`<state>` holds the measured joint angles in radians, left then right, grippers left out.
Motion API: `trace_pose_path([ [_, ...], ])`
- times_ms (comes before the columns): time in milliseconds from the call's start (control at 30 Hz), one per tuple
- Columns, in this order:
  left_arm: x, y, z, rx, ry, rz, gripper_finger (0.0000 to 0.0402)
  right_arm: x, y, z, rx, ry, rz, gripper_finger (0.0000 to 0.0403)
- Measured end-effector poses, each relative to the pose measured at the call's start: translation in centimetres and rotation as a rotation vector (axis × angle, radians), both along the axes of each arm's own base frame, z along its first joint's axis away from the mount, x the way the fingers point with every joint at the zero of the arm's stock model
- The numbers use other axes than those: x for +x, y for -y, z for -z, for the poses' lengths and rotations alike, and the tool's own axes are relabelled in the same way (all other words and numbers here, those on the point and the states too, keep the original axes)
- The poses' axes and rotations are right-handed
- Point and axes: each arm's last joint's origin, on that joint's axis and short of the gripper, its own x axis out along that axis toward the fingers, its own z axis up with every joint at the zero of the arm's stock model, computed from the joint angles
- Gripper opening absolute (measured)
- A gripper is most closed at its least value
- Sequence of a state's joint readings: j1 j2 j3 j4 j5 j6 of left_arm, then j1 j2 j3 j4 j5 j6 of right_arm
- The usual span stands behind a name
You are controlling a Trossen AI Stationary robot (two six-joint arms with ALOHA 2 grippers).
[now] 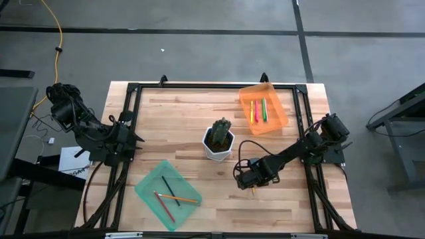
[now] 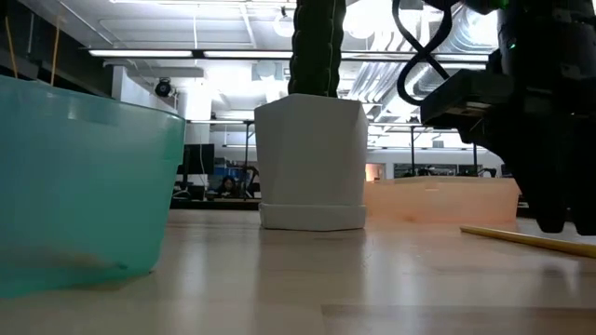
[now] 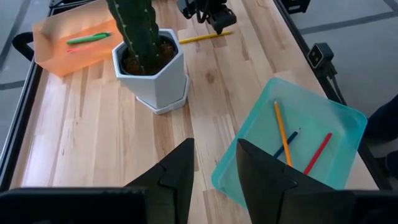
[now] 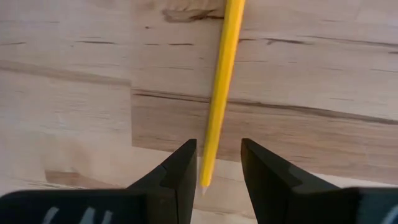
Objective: Sort pens & pencils
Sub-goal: Put the yellow pencil into the green bin
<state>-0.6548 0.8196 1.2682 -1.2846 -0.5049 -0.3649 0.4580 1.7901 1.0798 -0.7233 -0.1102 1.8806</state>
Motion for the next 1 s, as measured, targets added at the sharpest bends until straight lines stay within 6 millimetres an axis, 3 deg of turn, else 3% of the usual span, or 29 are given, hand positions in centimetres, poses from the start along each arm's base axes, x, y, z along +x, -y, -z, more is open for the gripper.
trace_pose_path([
  [1000, 0.0, 0.0, 0.01, 0.001, -0.002, 0.0, 0.0108, 0.24, 0.19, 0.13, -0.022, 0.017, 0.016, 0.0114],
])
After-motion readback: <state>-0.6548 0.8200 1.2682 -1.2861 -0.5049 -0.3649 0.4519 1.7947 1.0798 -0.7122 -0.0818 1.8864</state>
